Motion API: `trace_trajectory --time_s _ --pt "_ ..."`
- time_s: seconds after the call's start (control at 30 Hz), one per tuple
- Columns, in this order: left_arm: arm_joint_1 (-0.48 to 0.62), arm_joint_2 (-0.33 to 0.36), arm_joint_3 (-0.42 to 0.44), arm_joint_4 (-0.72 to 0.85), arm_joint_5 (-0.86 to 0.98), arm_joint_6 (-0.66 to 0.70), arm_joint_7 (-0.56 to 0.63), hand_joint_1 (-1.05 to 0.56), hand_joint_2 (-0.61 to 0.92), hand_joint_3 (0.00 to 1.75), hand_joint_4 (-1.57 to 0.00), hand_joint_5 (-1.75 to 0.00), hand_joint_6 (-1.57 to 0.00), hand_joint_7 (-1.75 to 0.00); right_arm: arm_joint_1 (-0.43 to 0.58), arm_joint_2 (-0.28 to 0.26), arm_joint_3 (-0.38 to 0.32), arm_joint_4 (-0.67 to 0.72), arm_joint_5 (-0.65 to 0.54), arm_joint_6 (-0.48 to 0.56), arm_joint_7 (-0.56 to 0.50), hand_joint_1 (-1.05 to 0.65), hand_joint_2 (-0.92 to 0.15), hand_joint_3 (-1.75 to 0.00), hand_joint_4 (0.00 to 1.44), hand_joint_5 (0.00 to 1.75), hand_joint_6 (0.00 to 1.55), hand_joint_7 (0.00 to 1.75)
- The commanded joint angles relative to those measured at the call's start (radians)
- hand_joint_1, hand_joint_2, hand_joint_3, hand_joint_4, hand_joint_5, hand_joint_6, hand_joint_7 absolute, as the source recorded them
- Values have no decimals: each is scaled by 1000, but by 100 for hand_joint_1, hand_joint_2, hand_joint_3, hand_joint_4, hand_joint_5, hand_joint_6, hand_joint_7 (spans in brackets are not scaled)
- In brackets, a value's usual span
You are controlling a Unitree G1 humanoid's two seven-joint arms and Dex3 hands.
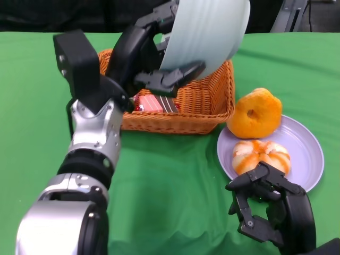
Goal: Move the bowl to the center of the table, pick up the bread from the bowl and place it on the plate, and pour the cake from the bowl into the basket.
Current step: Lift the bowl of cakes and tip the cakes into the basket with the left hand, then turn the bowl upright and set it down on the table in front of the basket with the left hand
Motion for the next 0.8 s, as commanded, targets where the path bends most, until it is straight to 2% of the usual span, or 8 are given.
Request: trace_trajectory --time_s 0.03,0.13,0.3,0.37,0.5,0.6,0.67,0.8 --pt "21 47 -32 -2 62 -165 49 -5 56 118 -79 -172 -75 -153 -4 -10 -8 -14 5 8 -3 -10 -56 -101 86 154 75 118" --pt "42 94 -88 22 199 -323 192 -3 59 111 -73 -172 -74 -148 -14 -17 -11 -6 11 4 5 -9 -59 -98 84 155 74 119" --pt "79 186 -203 10 510 -443 564 2 52 121 -71 -170 -76 -143 -23 -15 -14 -1 10 1 0 -11 -57 -98 86 154 76 118" --pt "93 225 -249 -9 640 -459 735 2 47 123 -73 -168 -77 -142 -29 -17 -15 5 7 -8 0 -11 -57 -99 86 154 76 118" --pt "115 290 -328 -33 835 -480 1021 1 51 115 -72 -169 -78 -138 -28 -16 -14 -3 -3 0 -7 -12 -55 -101 87 153 76 119" --pt "139 356 -396 -65 987 -480 1250 0 49 115 -73 -174 -70 -161 -25 -18 -11 -17 4 11 -1 -11 -56 -100 87 152 76 118" --pt "146 390 -441 -75 1063 -474 1376 -2 44 123 -73 -175 -71 -160 -24 -18 -11 -21 9 18 2 -10 -56 -100 86 153 76 117" --pt "152 445 -531 -78 1172 -466 1576 -5 45 123 -75 -175 -75 -155 -24 -20 -14 -21 -1 14 -5 -10 -56 -100 87 153 78 117"
